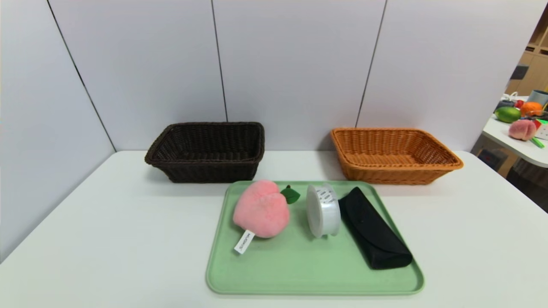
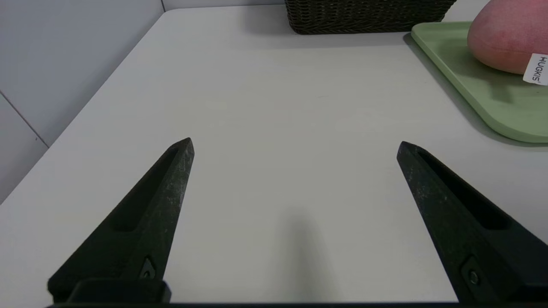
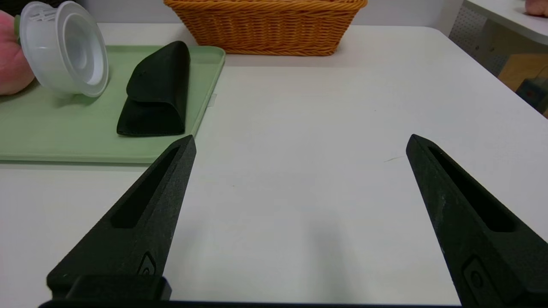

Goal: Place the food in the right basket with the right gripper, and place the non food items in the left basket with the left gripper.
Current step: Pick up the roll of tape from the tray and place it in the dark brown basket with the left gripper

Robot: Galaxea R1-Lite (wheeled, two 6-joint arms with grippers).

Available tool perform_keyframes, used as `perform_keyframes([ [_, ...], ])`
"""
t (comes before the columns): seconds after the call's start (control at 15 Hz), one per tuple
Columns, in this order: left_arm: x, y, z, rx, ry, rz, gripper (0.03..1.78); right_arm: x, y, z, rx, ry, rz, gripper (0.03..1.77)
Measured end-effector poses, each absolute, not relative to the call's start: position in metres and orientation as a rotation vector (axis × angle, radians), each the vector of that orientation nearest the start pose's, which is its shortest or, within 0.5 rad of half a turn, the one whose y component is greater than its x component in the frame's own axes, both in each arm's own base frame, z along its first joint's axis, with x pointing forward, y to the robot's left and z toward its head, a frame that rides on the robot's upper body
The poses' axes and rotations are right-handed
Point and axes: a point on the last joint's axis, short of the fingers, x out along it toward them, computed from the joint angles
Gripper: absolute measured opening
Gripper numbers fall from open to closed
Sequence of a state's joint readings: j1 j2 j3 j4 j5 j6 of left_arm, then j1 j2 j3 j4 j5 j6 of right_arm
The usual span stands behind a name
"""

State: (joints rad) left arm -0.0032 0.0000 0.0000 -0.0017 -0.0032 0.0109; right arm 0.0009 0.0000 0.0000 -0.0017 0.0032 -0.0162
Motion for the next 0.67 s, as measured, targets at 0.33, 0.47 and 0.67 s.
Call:
perform_keyframes([
  [0.33, -0.023, 0.000, 0.076, 0.037, 0.005, -0.017, 1.69, -0.024, 0.000, 0.079, -0.026, -0.013, 0.007, 1.70],
  [0.47, -0.028, 0.000, 0.083, 0.032, 0.029, -0.020, 1.69, -0.029, 0.000, 0.089, -0.023, -0.012, 0.018, 1.70],
  [0.67, -0.043, -0.001, 0.103, 0.021, 0.091, -0.060, 1.69, -0.044, 0.001, 0.112, -0.018, 0.025, 0.067, 1.70],
])
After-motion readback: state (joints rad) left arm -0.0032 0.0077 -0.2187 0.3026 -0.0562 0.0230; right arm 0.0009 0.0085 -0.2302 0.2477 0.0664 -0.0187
